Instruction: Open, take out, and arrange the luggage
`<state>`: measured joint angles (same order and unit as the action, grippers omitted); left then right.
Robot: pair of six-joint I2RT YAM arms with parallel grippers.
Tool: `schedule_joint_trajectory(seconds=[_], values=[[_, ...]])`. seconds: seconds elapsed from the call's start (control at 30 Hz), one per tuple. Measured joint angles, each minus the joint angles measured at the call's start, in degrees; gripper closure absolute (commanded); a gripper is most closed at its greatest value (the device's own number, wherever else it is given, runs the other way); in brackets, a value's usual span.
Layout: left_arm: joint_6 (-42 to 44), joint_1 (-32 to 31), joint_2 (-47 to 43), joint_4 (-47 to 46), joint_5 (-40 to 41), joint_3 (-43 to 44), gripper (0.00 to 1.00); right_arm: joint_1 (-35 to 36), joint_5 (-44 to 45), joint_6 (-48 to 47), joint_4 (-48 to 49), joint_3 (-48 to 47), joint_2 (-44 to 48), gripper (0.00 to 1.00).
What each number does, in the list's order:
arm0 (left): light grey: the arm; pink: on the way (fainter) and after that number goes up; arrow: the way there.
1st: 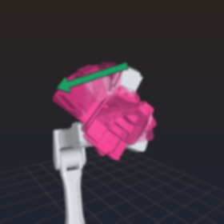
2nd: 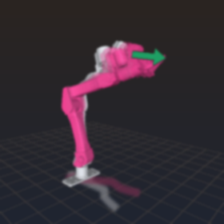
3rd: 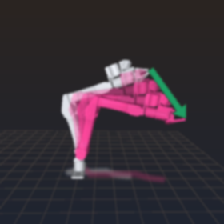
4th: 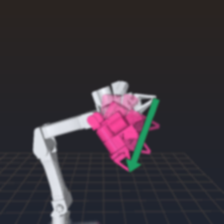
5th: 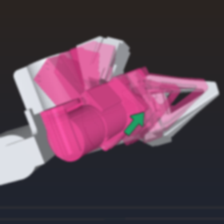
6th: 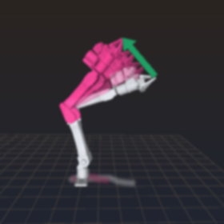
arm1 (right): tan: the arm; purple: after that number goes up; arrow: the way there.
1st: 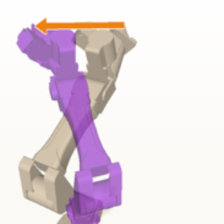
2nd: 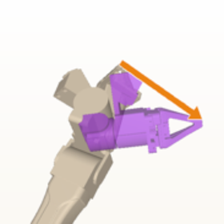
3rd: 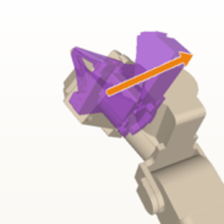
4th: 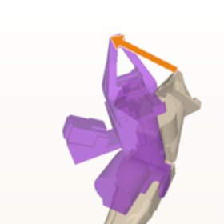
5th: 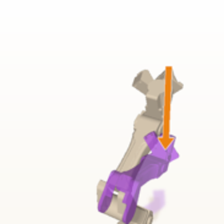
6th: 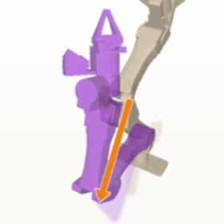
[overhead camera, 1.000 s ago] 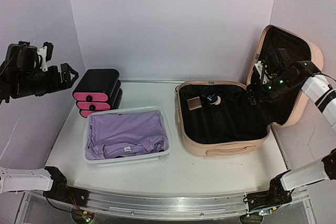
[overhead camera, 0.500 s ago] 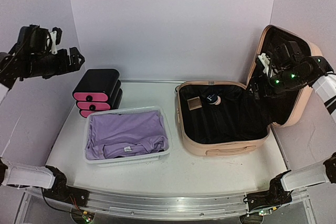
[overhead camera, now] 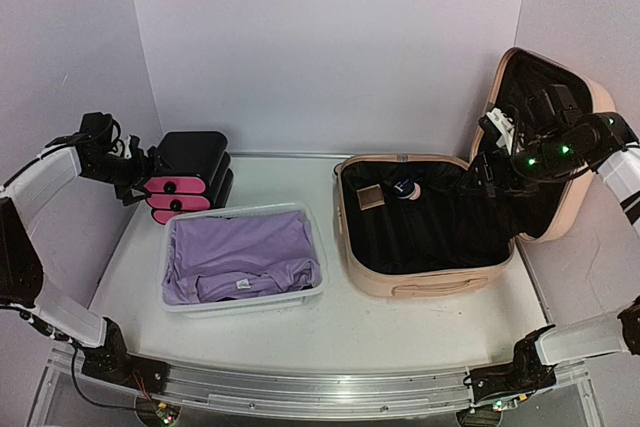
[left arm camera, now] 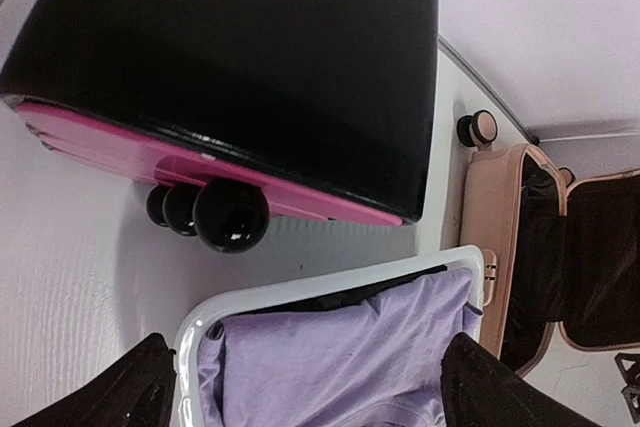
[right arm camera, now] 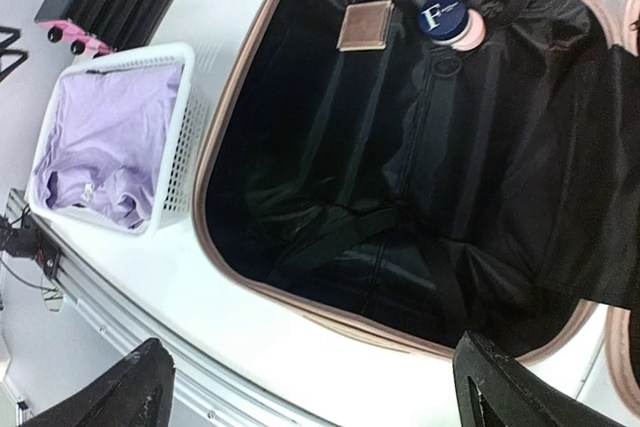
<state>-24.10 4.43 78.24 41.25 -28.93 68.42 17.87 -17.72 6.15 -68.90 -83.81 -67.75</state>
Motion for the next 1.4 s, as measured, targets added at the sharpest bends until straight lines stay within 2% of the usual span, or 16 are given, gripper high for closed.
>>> schedule_joint_trajectory(seconds=[0.13, 0.2, 0.3, 0.6, 0.7, 0.97, 1.07, 1.17, 1.27, 1.4], values=[[2.7, 0.0, 4.6, -3.5, -1.6, 0.3, 0.09, 0.0, -1.3, -0.5, -0.2, 0.9, 0.0, 0.02], [4.2, 0.0, 7.7, -4.2, -1.6, 1.4, 0.05, 0.0, -1.6, -0.7, -0.3, 1.1, 0.0, 0.02], [5.6, 0.0, 12.2, -5.3, -2.2, 3.3, 0.04, 0.0, -2.2, -1.0, -0.3, 1.1, 0.0, 0.02], [6.0, -1.3, 19.3, -7.0, -6.8, 9.4, 0.08, 0.0, -3.1, -1.4, -0.1, 1.6, 0.1, 0.02], [5.3, -5.0, 22.1, -7.6, -6.7, 12.5, 0.09, 0.0, -3.6, -1.3, 0.1, 2.4, 0.1, 0.02], [1.1, -16.5, 29.0, -12.3, -6.4, 19.8, 0.02, 0.0, -4.2, -0.5, 0.4, 3.4, 0.4, 0.02], [1.0, -19.7, 28.8, -12.9, -5.2, 20.1, 0.01, 0.0, -4.2, -0.3, 0.5, 4.1, 0.9, 0.02], [1.4, -21.8, 26.5, -12.1, -2.3, 18.7, 0.05, 0.0, -4.1, -0.3, 0.5, 4.9, 1.6, 0.02], [1.8, -23.1, 18.3, -8.5, 2.4, 12.6, 0.11, 0.0, -4.1, -0.3, 0.5, 5.4, 2.1, 0.02], [3.0, -23.3, 6.2, 0.9, 10.3, 6.2, 0.15, 0.0, -4.1, -0.4, 0.6, 5.8, 2.2, 0.02]])
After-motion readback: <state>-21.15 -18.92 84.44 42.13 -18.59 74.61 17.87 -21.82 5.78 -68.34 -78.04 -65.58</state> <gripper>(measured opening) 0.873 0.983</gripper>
